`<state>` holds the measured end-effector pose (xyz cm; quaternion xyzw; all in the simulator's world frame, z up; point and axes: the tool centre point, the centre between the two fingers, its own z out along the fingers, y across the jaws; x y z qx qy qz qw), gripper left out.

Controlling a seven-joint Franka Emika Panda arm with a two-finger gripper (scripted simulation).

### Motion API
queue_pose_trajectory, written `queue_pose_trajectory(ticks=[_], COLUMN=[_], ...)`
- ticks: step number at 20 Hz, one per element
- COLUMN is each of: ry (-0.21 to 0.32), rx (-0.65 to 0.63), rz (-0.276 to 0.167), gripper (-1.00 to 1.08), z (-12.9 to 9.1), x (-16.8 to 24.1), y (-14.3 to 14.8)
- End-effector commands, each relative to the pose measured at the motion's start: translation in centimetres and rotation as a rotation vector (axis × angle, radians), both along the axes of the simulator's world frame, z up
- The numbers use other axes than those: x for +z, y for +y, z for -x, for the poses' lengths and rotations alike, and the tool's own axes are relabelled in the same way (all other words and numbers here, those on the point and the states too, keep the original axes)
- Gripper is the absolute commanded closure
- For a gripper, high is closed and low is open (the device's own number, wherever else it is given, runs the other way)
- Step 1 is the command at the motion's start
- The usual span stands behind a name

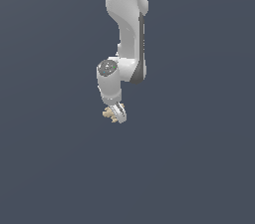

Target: Pick up the object and move it to a goal position.

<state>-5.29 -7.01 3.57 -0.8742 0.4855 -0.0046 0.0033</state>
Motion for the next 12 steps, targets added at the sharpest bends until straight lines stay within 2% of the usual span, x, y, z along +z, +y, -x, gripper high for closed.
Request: queue_pose_trajectory(ticks=[1,6,12], ry=[-0.001,-0.001,0.0], rx=[-0.001,-0.001,-0.002], rz=[0.0,0.0,0.0], gripper=[1.08,1.08,1.08], z=[0.0,-0.1,-0.4], x=[0.0,0.7,3.5], y=[-0.1,0.3,1.8])
